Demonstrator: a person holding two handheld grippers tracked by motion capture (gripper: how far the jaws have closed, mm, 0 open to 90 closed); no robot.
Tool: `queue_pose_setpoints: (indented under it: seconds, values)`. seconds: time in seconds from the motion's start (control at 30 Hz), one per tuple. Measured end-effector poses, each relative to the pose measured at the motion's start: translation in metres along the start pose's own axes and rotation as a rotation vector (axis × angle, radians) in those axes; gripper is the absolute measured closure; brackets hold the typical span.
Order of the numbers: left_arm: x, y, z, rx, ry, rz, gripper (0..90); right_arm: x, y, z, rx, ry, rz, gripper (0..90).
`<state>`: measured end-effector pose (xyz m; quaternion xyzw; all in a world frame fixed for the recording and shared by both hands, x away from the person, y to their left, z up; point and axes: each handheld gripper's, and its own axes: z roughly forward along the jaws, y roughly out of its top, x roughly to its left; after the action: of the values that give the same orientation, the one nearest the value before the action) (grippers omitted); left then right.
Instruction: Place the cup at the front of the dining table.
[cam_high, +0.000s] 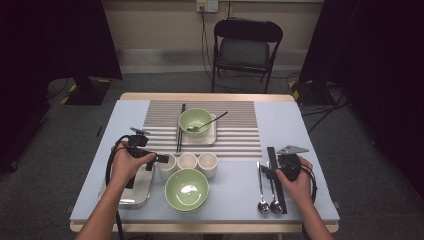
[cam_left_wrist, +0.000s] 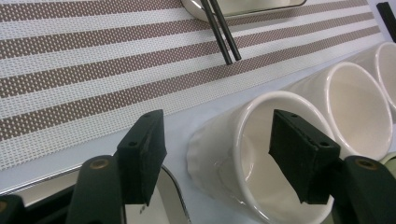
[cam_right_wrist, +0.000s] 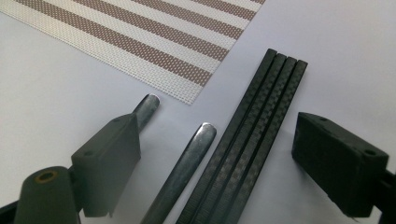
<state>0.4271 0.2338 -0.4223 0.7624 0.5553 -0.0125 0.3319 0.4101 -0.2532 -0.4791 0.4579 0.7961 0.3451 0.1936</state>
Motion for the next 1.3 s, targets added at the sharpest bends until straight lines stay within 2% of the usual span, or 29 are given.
queue_pose_setpoints:
  seconds: [0.33, 0.67, 1.03, 1.17, 1.3]
  values:
    - [-0.0027, 0.0001, 0.0017, 0.003, 0.012, 0.005, 38.7, 0.0, 0.0001, 0.0, 0.0, -0.001, 0.0, 14.2]
    - [-0.0048, 0.0, 0.0044, 0.019, 0.031, 0.012, 45.4, 0.0, 0.0001, 0.0, 0.0, 0.0, 0.001, 14.2]
    - [-0.0082, 0.0001, 0.0062, 0.031, 0.038, 0.019, 52.2, -0.0001, 0.0001, 0.0001, -0.001, 0.001, 0.0, 14.2]
    - [-0.0082, 0.0006, 0.008, 0.035, 0.026, 0.017, 53.3, -0.0001, 0.0001, 0.0001, -0.001, 0.0, 0.0, 14.2]
    - [-0.0082, 0.0008, 0.009, 0.041, 0.049, 0.02, 57.3, -0.0001, 0.0, 0.0001, -0.001, 0.0, -0.001, 14.2]
